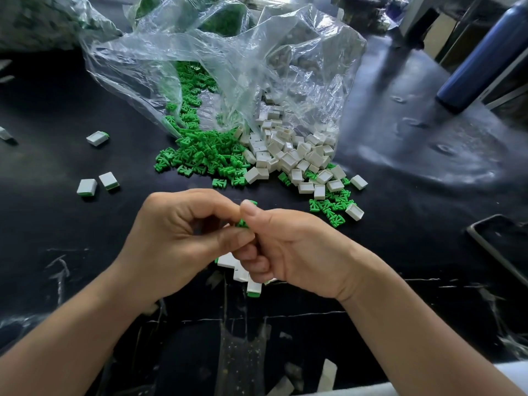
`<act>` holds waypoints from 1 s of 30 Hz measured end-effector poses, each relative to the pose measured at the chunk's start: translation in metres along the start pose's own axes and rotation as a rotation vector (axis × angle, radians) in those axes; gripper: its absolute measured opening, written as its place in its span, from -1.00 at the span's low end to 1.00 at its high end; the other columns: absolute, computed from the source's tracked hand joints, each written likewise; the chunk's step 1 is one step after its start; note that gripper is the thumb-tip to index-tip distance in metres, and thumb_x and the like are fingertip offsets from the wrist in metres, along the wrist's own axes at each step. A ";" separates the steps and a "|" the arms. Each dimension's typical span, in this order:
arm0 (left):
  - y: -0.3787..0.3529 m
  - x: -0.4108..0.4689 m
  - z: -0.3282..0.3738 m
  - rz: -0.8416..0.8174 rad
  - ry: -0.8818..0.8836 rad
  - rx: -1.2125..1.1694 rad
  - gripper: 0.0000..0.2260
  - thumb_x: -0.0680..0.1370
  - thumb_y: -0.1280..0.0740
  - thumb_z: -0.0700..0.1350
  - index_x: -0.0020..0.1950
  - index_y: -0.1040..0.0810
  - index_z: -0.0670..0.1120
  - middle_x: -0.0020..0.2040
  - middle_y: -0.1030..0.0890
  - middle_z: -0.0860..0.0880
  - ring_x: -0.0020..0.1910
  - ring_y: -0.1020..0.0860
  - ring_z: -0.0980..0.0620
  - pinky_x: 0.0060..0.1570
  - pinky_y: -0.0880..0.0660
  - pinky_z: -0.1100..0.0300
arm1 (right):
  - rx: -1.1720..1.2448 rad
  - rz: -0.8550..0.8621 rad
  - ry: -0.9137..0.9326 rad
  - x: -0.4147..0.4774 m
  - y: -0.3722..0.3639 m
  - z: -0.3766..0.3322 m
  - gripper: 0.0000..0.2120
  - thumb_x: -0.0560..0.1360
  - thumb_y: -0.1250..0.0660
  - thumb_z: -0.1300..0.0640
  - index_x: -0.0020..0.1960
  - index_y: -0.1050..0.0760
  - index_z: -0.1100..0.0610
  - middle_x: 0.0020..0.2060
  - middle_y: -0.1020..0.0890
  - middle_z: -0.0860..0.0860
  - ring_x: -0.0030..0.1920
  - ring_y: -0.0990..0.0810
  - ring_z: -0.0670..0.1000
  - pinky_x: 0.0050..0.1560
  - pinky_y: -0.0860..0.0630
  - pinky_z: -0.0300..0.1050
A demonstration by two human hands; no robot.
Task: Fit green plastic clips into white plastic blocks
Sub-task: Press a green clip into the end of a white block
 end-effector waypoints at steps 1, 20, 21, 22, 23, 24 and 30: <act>0.000 0.000 0.000 -0.002 0.019 0.012 -0.84 0.25 -0.52 -0.19 -0.27 -0.62 -0.22 -0.33 -0.63 -0.12 -0.42 -0.62 -0.06 -0.35 -0.58 0.14 | -0.008 0.011 -0.002 0.000 0.000 0.000 -0.76 0.42 -0.11 -0.09 -0.16 -0.32 0.09 -0.40 -0.31 -0.06 -0.43 -0.24 -0.14 -0.41 -0.20 -0.32; -0.004 0.000 -0.002 -0.027 0.051 0.038 -0.90 0.29 -0.49 -0.22 -0.25 -0.62 -0.16 -0.35 -0.64 -0.06 -0.40 -0.63 -0.09 -0.35 -0.57 0.11 | -0.185 0.084 -0.007 -0.001 0.008 -0.002 -0.67 0.45 -0.19 -0.11 -0.32 -0.39 0.13 -0.49 -0.43 -0.06 -0.48 -0.31 -0.11 -0.47 -0.28 -0.31; -0.004 -0.001 -0.004 -0.008 0.068 -0.014 -0.89 0.30 -0.45 -0.27 -0.21 -0.61 -0.20 -0.34 -0.65 -0.06 -0.40 -0.64 -0.08 -0.33 -0.58 0.15 | -0.167 0.082 -0.011 -0.001 0.009 -0.004 -0.69 0.44 -0.18 -0.10 -0.29 -0.40 0.14 -0.48 -0.43 -0.05 -0.48 -0.31 -0.12 -0.48 -0.28 -0.32; -0.004 -0.001 -0.005 0.003 0.074 -0.038 -0.88 0.31 -0.42 -0.28 -0.17 -0.60 -0.22 -0.34 -0.66 -0.08 -0.39 -0.64 -0.07 -0.31 -0.59 0.15 | -0.155 0.088 -0.006 -0.002 0.010 -0.005 -0.69 0.43 -0.18 -0.10 -0.27 -0.42 0.14 -0.47 -0.43 -0.04 -0.48 -0.31 -0.12 -0.49 -0.28 -0.33; -0.005 -0.001 -0.005 0.002 0.068 -0.028 -0.88 0.32 -0.40 -0.27 -0.16 -0.59 -0.23 -0.34 -0.65 -0.09 -0.39 -0.65 -0.06 -0.31 -0.59 0.14 | -0.151 0.098 0.006 -0.003 0.011 -0.006 -0.69 0.43 -0.19 -0.10 -0.26 -0.43 0.15 -0.46 -0.43 -0.03 -0.48 -0.32 -0.12 -0.49 -0.29 -0.34; -0.005 -0.001 -0.005 0.000 0.054 0.005 -0.88 0.33 -0.40 -0.26 -0.16 -0.60 -0.23 -0.35 -0.65 -0.09 -0.39 -0.64 -0.04 -0.31 -0.59 0.15 | -0.151 0.107 0.018 -0.003 0.011 -0.006 -0.67 0.43 -0.23 -0.12 -0.26 -0.43 0.15 -0.46 -0.44 -0.03 -0.48 -0.33 -0.11 -0.49 -0.30 -0.34; -0.002 -0.001 -0.001 0.046 -0.025 0.189 -0.85 0.34 -0.43 -0.04 -0.12 -0.62 -0.03 -0.30 -0.65 -0.01 -0.40 -0.62 0.03 -0.38 -0.55 0.13 | -0.104 0.068 -0.007 -0.004 0.006 -0.006 -0.63 0.33 -0.19 -0.16 -0.27 -0.45 0.17 -0.43 -0.52 0.03 -0.46 -0.45 -0.10 -0.45 -0.42 -0.33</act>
Point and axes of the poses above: each hand's wrist, its own x-axis towards the middle knuckle, its own y-axis out of the back of the hand, z = x × y, the point moved 4 cm from there along x, towards the middle knuckle
